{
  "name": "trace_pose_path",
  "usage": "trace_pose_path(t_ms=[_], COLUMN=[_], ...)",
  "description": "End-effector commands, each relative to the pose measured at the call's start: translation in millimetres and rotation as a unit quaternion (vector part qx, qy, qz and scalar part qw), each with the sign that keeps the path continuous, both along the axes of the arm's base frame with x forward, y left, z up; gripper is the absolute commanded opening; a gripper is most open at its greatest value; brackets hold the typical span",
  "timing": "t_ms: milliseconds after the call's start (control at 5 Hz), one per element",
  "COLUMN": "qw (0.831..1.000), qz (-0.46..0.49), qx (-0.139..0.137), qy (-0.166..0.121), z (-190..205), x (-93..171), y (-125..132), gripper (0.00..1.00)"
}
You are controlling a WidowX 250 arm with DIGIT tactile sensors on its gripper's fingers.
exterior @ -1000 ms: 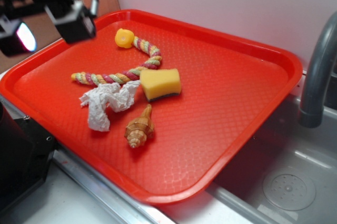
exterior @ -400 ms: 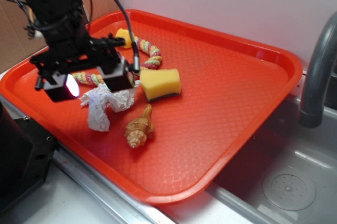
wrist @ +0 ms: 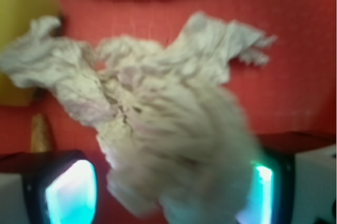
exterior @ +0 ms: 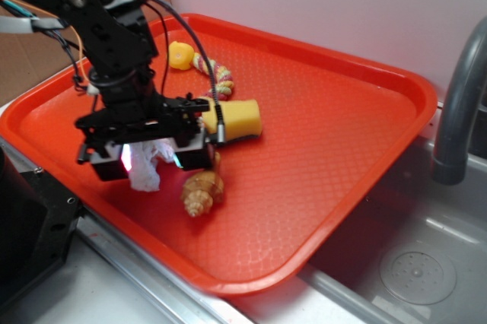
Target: Grab the white paper.
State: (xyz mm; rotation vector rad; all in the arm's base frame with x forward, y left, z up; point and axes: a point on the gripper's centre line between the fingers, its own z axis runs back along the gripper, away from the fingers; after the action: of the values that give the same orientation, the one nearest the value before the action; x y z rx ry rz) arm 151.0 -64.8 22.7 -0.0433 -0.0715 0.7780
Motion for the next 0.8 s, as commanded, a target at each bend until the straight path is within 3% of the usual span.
trace_pose_path(t_ms=[0,400,600], qw=[1.000,0.999,0.995], qz=[0.009,-0.030,-0.098], qx=[0.006,0.030,0.025], qy=[0.005,-0.006,-0.018], z=[-4.4,27.1,71.1], x=[-7.4,3.3,13.4], y=[-0.7,2.5,10.6], gripper=[0.00,0.00,0.00])
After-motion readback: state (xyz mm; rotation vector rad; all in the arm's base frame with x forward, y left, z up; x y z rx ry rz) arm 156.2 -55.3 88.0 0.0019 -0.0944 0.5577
